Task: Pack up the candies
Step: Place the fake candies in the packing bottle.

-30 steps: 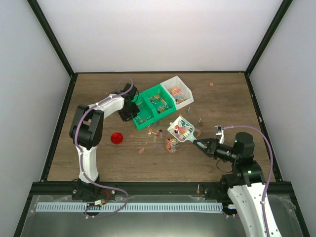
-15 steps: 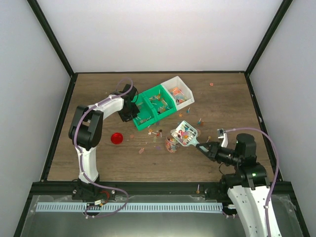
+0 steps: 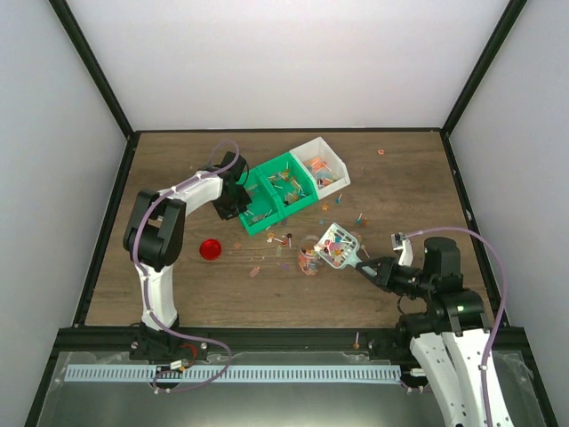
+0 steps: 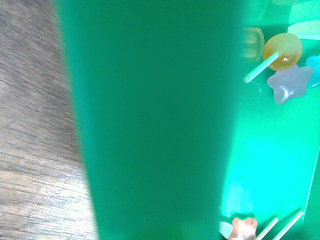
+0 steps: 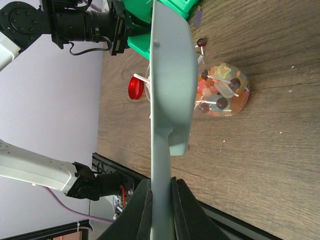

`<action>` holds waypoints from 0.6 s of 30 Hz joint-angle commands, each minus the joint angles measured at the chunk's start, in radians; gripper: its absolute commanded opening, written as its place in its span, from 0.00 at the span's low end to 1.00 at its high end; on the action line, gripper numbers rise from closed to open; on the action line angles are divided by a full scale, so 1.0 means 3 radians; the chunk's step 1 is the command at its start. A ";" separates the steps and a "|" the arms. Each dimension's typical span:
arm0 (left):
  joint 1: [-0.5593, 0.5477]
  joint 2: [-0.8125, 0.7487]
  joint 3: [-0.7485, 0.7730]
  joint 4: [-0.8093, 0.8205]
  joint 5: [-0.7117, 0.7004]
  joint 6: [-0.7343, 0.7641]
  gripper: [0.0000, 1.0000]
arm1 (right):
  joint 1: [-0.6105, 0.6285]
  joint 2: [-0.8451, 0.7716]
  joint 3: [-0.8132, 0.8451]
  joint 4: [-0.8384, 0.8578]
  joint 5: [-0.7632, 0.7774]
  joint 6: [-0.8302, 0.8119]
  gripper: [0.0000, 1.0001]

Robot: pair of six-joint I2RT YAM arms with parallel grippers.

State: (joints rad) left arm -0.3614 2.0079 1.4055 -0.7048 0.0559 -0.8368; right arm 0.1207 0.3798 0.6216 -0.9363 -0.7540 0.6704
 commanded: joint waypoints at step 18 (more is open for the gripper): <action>0.0019 0.0072 -0.0078 0.0101 0.0293 -0.0007 0.04 | -0.0030 0.0199 0.0378 -0.0205 0.0209 -0.0597 0.01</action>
State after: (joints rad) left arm -0.3595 2.0079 1.4055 -0.7048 0.0582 -0.8364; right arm 0.1207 0.4305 0.6781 -0.9855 -0.7048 0.5377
